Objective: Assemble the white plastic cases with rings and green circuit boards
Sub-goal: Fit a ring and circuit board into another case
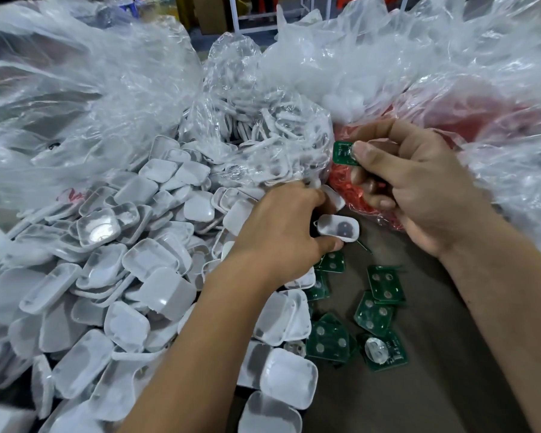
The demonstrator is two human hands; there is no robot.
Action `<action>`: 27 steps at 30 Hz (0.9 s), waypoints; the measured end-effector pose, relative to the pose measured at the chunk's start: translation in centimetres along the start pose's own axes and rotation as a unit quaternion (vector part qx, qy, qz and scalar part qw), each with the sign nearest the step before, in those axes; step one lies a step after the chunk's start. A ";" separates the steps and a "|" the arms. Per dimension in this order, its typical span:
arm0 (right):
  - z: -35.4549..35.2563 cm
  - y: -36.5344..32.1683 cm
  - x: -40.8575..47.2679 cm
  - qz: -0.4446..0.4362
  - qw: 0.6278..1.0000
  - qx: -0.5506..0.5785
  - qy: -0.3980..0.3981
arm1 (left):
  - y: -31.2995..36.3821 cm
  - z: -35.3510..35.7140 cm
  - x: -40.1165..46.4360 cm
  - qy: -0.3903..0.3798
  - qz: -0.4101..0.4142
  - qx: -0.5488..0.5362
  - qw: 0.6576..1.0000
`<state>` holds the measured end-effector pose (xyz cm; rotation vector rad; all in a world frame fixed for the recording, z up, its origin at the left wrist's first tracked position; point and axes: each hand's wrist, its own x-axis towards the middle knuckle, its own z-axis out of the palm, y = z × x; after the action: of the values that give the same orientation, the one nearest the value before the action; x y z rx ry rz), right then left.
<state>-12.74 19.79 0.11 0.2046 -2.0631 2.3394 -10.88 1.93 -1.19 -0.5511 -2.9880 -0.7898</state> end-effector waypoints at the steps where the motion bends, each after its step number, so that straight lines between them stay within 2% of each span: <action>1: 0.0 0.0 0.0 -0.004 1.000 -0.004 -0.005 | 0.1 0.1 0.0 0.001 -0.001 -0.003 1.000; 10: 0.0 0.3 -0.1 -0.044 0.998 -0.023 -0.038 | 0.0 0.5 0.3 0.022 -0.014 -0.030 0.999; 15: 0.3 0.3 -0.2 -0.065 0.997 -0.039 -0.025 | -0.3 0.6 0.3 0.040 -0.019 -0.056 0.997; 21: 0.4 -0.6 -0.4 -0.016 0.995 0.097 -0.009 | -0.5 0.4 0.3 0.080 -0.048 -0.176 0.980; 27: 0.3 -1.0 -0.5 0.017 0.993 0.120 -0.012 | -0.6 -0.1 0.1 0.081 -0.076 -0.294 0.949</action>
<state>-12.15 19.68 1.07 0.2042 -1.8036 2.6148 -11.19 1.45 -1.33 -0.2325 -2.6341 -1.6671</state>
